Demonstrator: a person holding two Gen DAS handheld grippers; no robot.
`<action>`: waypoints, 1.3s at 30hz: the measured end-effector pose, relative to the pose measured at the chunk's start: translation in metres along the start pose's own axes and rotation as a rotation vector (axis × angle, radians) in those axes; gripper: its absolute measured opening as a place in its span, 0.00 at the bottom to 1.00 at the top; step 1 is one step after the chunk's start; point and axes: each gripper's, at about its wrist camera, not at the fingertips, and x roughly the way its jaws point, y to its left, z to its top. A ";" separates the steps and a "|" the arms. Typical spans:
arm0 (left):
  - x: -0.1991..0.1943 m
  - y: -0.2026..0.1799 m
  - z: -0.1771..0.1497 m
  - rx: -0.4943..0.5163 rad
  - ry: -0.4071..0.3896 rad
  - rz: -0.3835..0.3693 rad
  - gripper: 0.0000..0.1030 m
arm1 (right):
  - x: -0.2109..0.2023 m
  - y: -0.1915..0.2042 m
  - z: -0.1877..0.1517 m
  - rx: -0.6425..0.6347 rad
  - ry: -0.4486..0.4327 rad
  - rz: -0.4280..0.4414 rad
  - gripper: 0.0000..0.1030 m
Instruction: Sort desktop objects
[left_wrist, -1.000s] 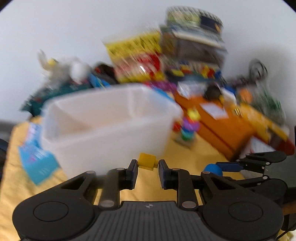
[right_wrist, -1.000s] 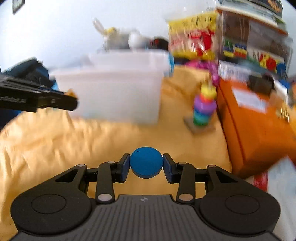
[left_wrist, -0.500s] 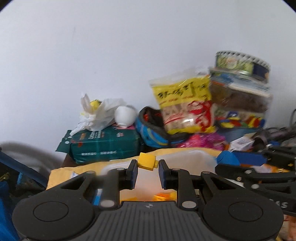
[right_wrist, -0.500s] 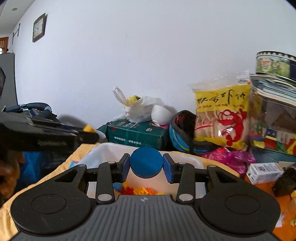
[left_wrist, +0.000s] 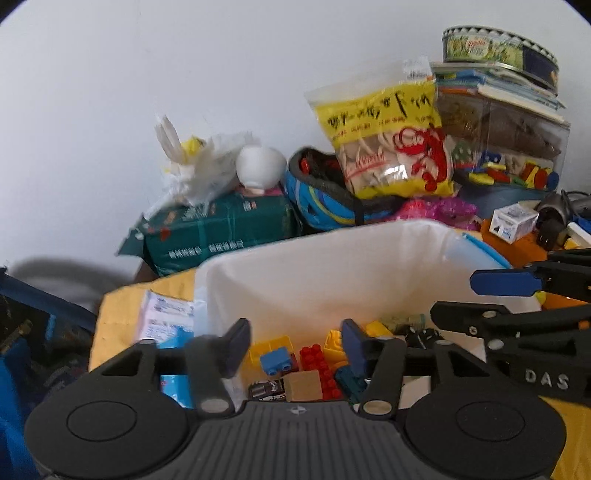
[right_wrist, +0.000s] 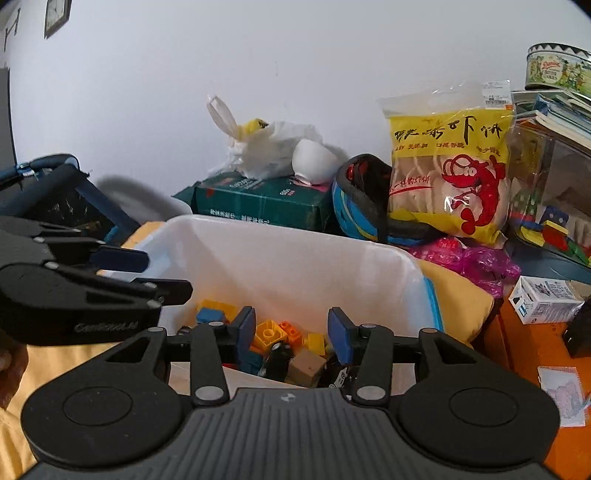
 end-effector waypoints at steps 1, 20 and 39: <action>-0.007 -0.003 0.000 0.006 -0.016 0.011 0.66 | -0.001 -0.001 0.002 0.010 0.002 0.005 0.51; -0.086 -0.025 0.007 -0.082 -0.135 0.088 0.79 | -0.052 -0.021 0.005 0.065 -0.036 -0.046 0.82; -0.087 -0.043 -0.013 -0.059 0.022 0.105 0.79 | -0.067 -0.016 -0.007 0.080 0.071 -0.059 0.84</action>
